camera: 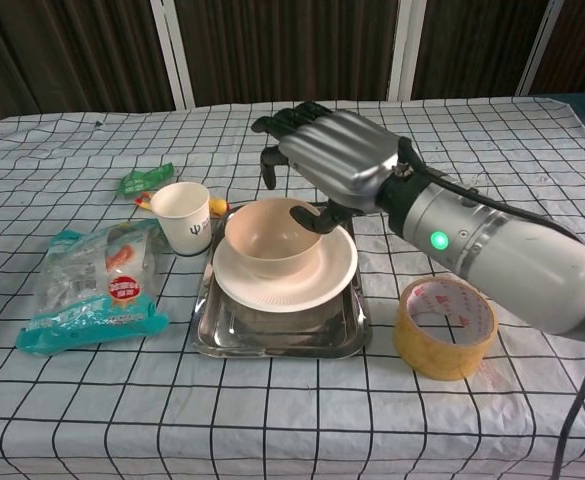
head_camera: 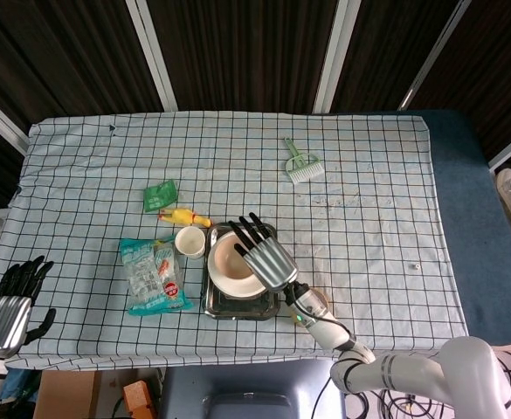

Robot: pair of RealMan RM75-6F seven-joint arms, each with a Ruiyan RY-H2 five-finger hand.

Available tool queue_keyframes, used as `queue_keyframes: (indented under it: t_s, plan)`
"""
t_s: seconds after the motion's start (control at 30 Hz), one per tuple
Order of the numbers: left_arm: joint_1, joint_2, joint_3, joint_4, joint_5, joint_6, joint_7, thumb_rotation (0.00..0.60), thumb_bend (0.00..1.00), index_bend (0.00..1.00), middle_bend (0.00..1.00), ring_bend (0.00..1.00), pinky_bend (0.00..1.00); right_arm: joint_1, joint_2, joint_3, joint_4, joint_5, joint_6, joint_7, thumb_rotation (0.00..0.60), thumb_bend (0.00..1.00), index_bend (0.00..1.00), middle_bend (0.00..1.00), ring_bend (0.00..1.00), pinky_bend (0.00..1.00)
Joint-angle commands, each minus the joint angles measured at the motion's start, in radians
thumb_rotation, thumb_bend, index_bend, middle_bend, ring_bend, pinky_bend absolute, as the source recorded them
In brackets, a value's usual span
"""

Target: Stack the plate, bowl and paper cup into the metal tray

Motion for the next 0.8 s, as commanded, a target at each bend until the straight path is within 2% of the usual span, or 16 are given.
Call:
queue_keyframes:
  t_s: [0.03, 0.23, 0.43, 0.8]
  plan:
    - [0.001, 0.007, 0.0, 0.003, 0.003, 0.003, -0.018, 0.6, 0.41, 0.0, 0.0, 0.0, 0.07, 0.045, -0.05, 0.051, 0.042, 0.048, -0.035, -0.043, 0.6, 0.36, 0.37, 0.03, 0.0, 0.04]
    - [0.002, 0.023, -0.002, 0.008, 0.007, 0.006, -0.062, 0.6, 0.41, 0.0, 0.0, 0.0, 0.07, 0.107, -0.116, 0.112, 0.099, 0.099, -0.063, -0.054, 0.6, 0.36, 0.38, 0.04, 0.0, 0.04]
    - [0.011, 0.029, 0.0, 0.01, 0.015, 0.026, -0.077, 0.6, 0.41, 0.0, 0.0, 0.0, 0.07, 0.167, -0.18, 0.133, 0.198, 0.136, -0.114, -0.044, 0.6, 0.34, 0.37, 0.03, 0.0, 0.04]
    - [0.023, 0.042, 0.001, 0.014, 0.016, 0.041, -0.11, 0.6, 0.41, 0.0, 0.0, 0.0, 0.07, 0.251, -0.281, 0.172, 0.34, 0.155, -0.138, 0.041, 0.6, 0.33, 0.39, 0.04, 0.0, 0.04]
